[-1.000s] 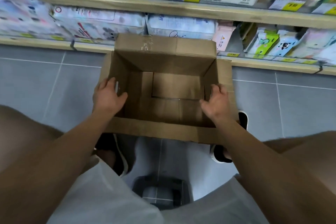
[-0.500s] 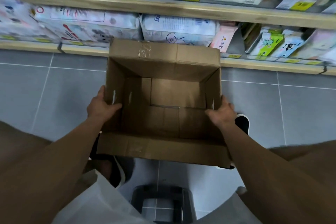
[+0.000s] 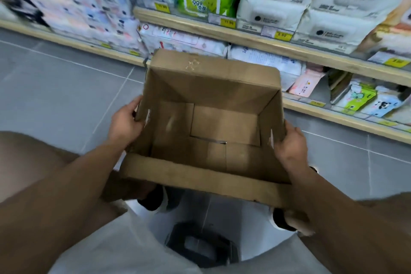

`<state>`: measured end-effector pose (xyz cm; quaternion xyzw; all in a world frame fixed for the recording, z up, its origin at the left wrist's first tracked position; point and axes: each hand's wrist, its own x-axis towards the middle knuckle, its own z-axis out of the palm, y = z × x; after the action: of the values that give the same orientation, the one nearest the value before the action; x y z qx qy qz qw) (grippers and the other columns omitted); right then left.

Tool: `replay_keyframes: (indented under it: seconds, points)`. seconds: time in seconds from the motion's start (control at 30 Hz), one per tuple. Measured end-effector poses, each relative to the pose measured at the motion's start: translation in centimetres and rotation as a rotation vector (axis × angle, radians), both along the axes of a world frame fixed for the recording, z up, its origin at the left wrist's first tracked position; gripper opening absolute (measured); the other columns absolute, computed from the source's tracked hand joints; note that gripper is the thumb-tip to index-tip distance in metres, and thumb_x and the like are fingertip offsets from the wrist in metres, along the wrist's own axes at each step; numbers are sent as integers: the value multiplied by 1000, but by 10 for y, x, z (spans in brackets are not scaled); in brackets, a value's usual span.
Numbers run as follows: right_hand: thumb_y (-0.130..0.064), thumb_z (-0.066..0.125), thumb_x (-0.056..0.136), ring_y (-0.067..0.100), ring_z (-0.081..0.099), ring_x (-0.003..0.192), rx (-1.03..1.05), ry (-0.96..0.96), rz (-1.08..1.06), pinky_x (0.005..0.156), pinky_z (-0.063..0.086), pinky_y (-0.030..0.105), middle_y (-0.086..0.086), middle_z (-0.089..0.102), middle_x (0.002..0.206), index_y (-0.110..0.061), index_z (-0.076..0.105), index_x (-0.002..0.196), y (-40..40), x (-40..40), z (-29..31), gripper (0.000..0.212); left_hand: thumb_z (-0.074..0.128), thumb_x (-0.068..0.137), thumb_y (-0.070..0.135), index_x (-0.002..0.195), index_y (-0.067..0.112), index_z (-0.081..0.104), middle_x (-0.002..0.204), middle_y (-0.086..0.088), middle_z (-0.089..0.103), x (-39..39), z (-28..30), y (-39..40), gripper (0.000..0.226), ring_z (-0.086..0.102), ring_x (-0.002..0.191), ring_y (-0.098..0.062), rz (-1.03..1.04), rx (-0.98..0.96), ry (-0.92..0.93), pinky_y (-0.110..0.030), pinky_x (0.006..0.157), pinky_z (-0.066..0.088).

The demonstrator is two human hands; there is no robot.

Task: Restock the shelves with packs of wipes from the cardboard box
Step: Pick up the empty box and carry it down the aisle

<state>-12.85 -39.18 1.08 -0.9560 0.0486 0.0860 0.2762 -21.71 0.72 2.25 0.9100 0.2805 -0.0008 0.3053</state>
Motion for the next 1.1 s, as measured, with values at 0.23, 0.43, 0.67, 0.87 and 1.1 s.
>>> replay_keyframes:
  seconds: [0.23,0.43,0.67,0.87,1.1]
  points:
    - [-9,64,84,39,54,103,96,-205,246,88,47,42,21,51,117,-29,22,152,92,1,59,82,62,87,22,138,38,44,107,-4,65,-78,76,63,57,61,94,-22,255,134,-275,-33,88,48]
    - [-3,60,82,40,54,106,53,-273,398,84,46,41,27,47,126,-28,22,152,167,21,94,84,61,88,14,142,37,41,117,-12,60,-113,105,112,62,59,102,-29,385,198,-312,-37,92,48]
    - [-5,62,82,37,51,117,-5,-237,569,89,47,40,22,44,139,-30,15,153,288,50,74,89,59,91,17,143,37,38,120,-8,58,-124,69,197,59,58,103,-28,543,177,-239,-42,93,50]
    - [0,62,80,35,56,105,-58,-137,652,86,47,38,22,49,133,-30,15,154,386,63,84,92,55,94,28,142,37,40,114,-11,59,-136,66,264,51,58,101,-30,655,127,-176,-41,93,47]
    - [-1,58,85,38,55,108,-124,-79,763,84,48,40,19,47,132,-34,23,152,494,61,231,82,56,94,21,142,41,38,102,-7,53,-193,198,313,54,57,92,-26,855,50,-129,-37,88,49]
